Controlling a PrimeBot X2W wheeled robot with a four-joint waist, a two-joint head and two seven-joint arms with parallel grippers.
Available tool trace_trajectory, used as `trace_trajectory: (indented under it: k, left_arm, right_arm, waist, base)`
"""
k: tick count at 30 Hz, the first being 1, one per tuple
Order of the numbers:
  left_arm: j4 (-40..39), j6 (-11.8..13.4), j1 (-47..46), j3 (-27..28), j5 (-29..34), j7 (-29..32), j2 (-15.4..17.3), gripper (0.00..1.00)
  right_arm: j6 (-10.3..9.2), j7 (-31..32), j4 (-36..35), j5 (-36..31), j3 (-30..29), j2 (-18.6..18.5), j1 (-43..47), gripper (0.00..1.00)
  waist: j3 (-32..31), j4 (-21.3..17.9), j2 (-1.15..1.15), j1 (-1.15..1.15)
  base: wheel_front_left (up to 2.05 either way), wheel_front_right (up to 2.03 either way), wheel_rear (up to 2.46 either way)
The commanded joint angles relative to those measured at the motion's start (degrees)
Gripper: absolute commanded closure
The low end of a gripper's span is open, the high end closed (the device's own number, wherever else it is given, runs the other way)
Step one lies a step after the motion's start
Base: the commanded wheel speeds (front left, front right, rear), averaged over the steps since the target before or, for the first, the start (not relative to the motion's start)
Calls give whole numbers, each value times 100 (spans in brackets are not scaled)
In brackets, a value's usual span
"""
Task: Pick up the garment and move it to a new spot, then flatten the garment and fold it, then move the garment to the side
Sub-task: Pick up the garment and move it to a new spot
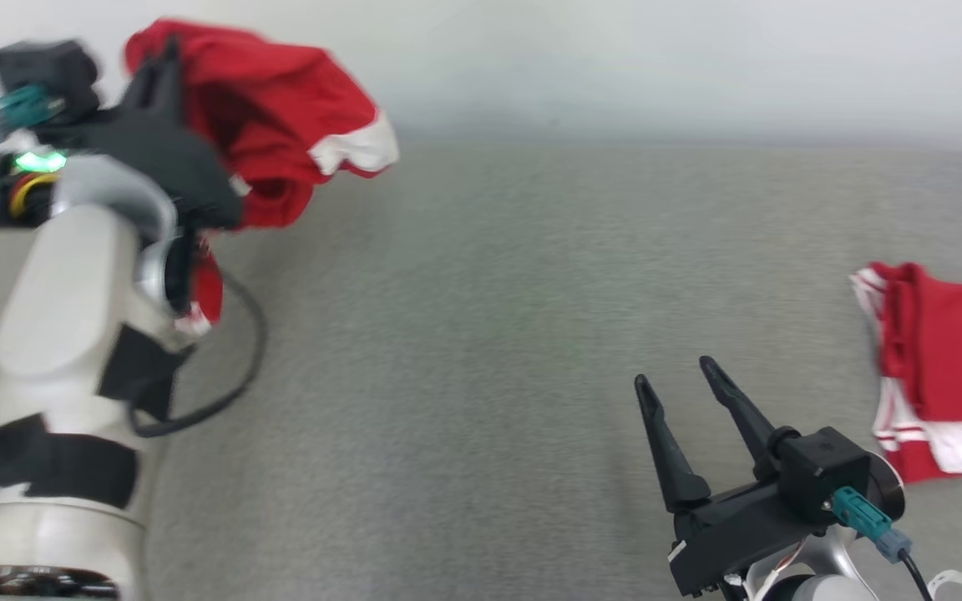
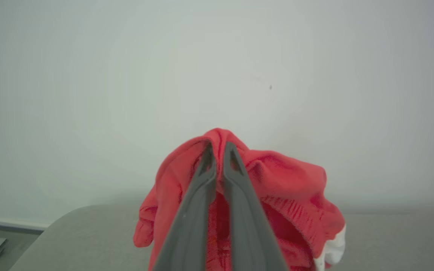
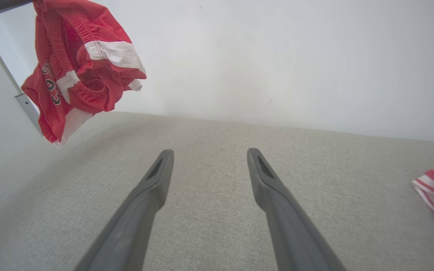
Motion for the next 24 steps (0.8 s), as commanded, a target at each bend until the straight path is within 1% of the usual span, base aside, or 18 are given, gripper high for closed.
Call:
trace_trajectory:
  k: [1,4,7,10,14,17,20,24]
  left_arm:
    - [-243,-21,86,-85,-13,44,-115,100]
    - [-852,-39,332,-320,6,248,-257,100]
    - [-1591,-45,651,-473,-20,462,-317,100]
    - [-2369,-30,1143,-528,-202,741,-377,100]
    - [-3407,155,1945,-588,-179,1057,-270,100]
    - [-4057,373,2605,-574,-165,1179,-200,100]
    - [-4508,591,3263,-514,-207,1245,-169,100]
    - [-4678,747,3939,-458,-342,1208,-212,100]
  right_arm:
    - [-11,-41,13,-15,-30,12,40,0]
    - [-11,-75,0,15,-74,22,8,0]
    - [-11,-90,9,95,-32,20,-36,0]
    - [-11,-147,37,177,-6,20,-55,0]
    - [-11,-243,88,270,3,23,-29,0]
    - [-11,-305,156,307,-1,22,9,0]
    - [-11,-364,203,327,-11,22,15,0]
    - [-11,-384,244,301,-18,25,-6,0]
  waist:
    - [-491,-667,0,1]
    - [-513,-1008,0,1]
    - [-474,-1388,0,1]
    - [-410,-1743,0,1]
    - [-302,-2114,0,1]
    - [-244,-2270,0,1]
    - [-209,-2311,0,1]
    - [-199,-2221,0,1]
  base:
    - [0,0,0]
    - [0,0,0]
    - [0,0,0]
    - [0,0,0]
    - [0,0,0]
    - [0,0,0]
    - [0,0,0]
    - [0,0,0]
